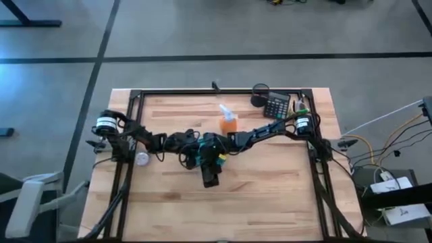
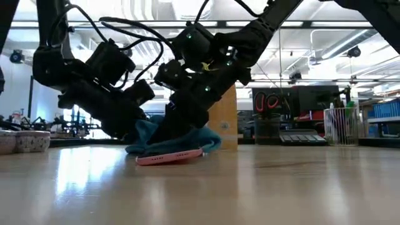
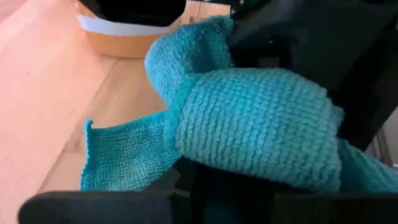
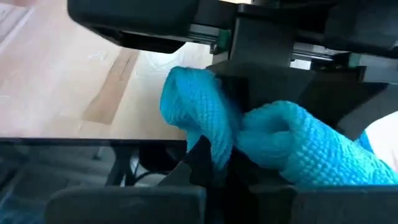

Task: Apply microfiber cloth
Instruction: Wipe the cellphone with the microfiber cloth

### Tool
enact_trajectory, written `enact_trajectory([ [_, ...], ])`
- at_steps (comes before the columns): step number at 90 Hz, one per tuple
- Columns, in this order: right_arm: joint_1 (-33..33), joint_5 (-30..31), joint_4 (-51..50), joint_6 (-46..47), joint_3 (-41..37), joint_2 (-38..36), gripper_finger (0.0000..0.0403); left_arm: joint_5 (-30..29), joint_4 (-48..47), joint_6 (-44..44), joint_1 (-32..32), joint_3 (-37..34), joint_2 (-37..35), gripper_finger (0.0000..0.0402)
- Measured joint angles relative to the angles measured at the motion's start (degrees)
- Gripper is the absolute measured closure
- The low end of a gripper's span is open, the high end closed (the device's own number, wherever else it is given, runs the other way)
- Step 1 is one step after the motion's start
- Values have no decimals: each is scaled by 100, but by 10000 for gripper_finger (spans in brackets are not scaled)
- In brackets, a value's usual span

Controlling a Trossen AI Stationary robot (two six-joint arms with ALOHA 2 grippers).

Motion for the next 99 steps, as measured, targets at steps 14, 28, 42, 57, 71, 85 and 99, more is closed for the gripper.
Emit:
enact_trajectory([
  [14, -2, 100, 50, -24, -4, -159, 403, -2, -670, 80, -4, -18, -695, 343],
  [28, -79, 595, 149, -109, 16, -427, 403, 232, -1587, 379, -74, -47, -1566, 342],
  [42, -17, 643, 4, -253, 11, -542, 403, -360, -2557, 410, -54, -38, -2397, 342],
  [57, -54, 1136, -373, -457, 15, -585, 403, -667, -3054, 150, -83, -119, -3035, 342],
  [71, -60, 1301, -632, -159, 11, -579, 403, -705, -3025, -81, -231, -286, -3280, 342],
  [85, -122, 1368, -804, 101, -6, -494, 403, -1587, -2704, -658, -314, -462, -3272, 342],
  [99, -119, 1317, -936, 115, -9, -423, 382, -1780, -1823, -344, -317, -641, -3213, 342],
])
